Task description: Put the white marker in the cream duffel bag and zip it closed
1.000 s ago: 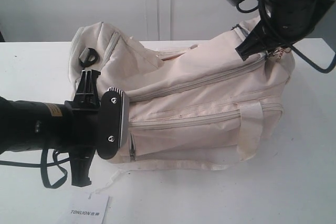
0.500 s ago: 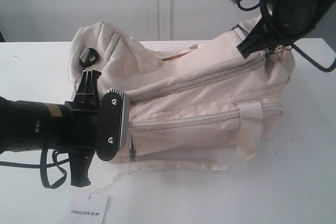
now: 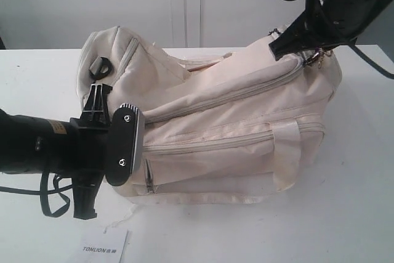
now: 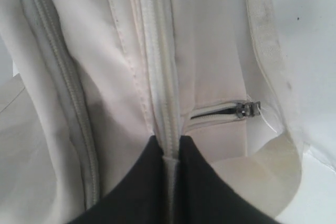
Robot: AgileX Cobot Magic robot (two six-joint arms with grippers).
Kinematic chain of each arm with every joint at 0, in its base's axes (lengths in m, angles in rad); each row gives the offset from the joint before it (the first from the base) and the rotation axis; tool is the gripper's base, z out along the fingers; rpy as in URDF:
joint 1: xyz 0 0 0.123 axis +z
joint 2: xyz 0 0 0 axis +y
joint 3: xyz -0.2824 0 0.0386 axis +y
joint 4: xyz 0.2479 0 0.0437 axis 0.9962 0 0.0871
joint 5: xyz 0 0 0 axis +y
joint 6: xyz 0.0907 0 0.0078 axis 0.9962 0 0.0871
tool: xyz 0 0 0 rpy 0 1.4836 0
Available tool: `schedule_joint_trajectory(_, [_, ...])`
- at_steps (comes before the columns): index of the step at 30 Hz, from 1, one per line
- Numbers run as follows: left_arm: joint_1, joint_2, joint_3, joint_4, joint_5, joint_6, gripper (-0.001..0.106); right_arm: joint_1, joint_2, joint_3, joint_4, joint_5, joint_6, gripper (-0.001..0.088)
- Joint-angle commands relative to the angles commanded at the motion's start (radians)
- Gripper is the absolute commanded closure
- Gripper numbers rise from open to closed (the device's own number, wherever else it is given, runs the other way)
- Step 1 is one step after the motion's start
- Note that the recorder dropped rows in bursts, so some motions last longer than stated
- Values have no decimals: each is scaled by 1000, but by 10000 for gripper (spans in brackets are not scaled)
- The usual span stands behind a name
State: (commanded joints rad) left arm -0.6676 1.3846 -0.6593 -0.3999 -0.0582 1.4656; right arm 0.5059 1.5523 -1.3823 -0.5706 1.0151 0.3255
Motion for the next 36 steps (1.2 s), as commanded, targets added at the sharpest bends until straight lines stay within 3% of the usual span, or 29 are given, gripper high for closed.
schedule_joint_trajectory(4, [0, 0, 0, 0, 0, 0, 1053, 0, 0, 0, 34, 0, -8, 868])
schedule_joint_trajectory(11, [0, 0, 0, 0, 0, 0, 1053, 0, 0, 0, 205, -9, -82, 868])
schedule_joint_trajectory(23, [0, 0, 0, -3, 0, -12, 1053, -4, 0, 0, 297, -10, -102, 868])
schedule_joint_trajectory(29, [0, 0, 0, -3, 2, -14, 1053, -111, 0, 0, 513, -41, -141, 868])
schedule_joint_trajectory(33, [0, 0, 0, -3, 0, -32, 1053, -167, 0, 0, 577, -47, -149, 868])
schedule_joint_trajectory(36, [-2, 0, -11, -5, -5, -73, 1053, -169, 0, 0, 578, -51, -149, 868])
